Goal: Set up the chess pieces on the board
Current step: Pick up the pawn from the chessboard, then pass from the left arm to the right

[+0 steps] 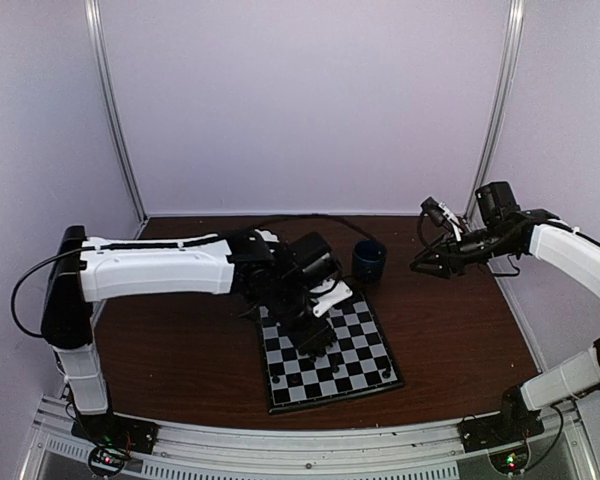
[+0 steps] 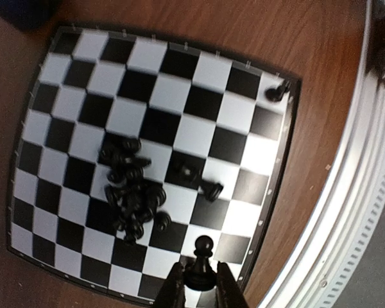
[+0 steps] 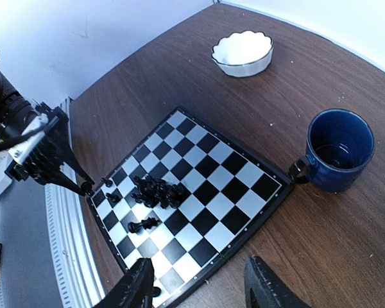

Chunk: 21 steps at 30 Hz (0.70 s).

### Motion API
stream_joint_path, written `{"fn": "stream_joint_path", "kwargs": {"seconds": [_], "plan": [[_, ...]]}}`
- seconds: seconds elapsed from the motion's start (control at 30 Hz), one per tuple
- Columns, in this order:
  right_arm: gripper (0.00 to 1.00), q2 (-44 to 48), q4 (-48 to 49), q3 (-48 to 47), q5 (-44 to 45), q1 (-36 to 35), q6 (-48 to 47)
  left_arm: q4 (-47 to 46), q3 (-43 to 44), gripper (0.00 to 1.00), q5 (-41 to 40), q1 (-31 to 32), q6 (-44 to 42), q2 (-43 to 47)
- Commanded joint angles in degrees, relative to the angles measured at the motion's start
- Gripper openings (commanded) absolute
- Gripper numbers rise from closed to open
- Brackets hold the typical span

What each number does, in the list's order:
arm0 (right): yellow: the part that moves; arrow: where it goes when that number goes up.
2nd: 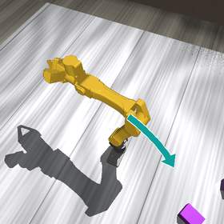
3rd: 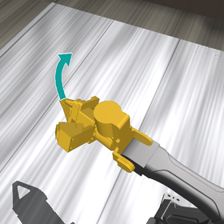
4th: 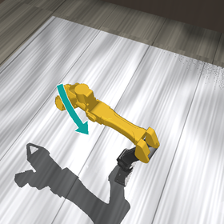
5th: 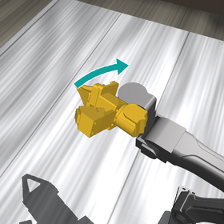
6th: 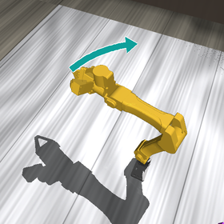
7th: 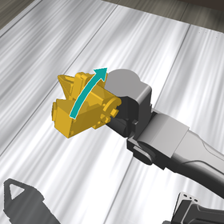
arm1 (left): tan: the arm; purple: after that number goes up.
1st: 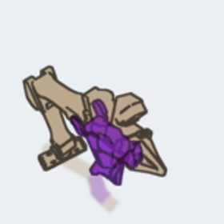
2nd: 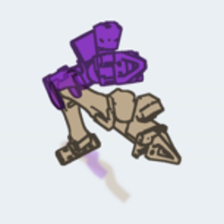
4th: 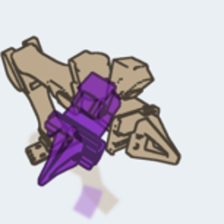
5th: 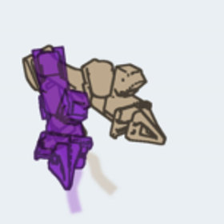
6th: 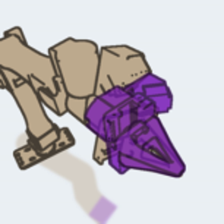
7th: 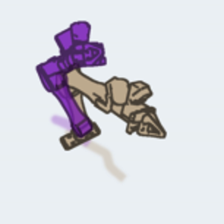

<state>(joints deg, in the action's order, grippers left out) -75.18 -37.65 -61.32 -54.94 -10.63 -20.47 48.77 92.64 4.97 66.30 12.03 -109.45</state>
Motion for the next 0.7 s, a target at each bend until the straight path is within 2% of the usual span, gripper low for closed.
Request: {"fn": "stream_joint_path", "kwargs": {"seconds": [0.0,0.1,0.3,0.67], "plan": [[0.5,-2.07,-2.59,-6.06,-6.63,-3.15,2.84,-13.36,-3.38,0.12,-0.14,-0.36,-0.33,6.92],[0.5,-5.61,-10.52,-11.79,-6.12,-9.72,1.28,-22.46,-7.11,0.12,0.22,-0.35,-0.09,10.18],[0.51,-10.12,-11.84,-15.4,-5.96,-20.36,4.97,-33.22,-12.49,0.12,0.56,-0.31,1.45,14.66],[0.49,-12.97,-10.67,-18.67,-8.28,-25.58,11.12,-40.83,-19.07,0.13,-3.77,-0.32,3.88,19.8]]}}
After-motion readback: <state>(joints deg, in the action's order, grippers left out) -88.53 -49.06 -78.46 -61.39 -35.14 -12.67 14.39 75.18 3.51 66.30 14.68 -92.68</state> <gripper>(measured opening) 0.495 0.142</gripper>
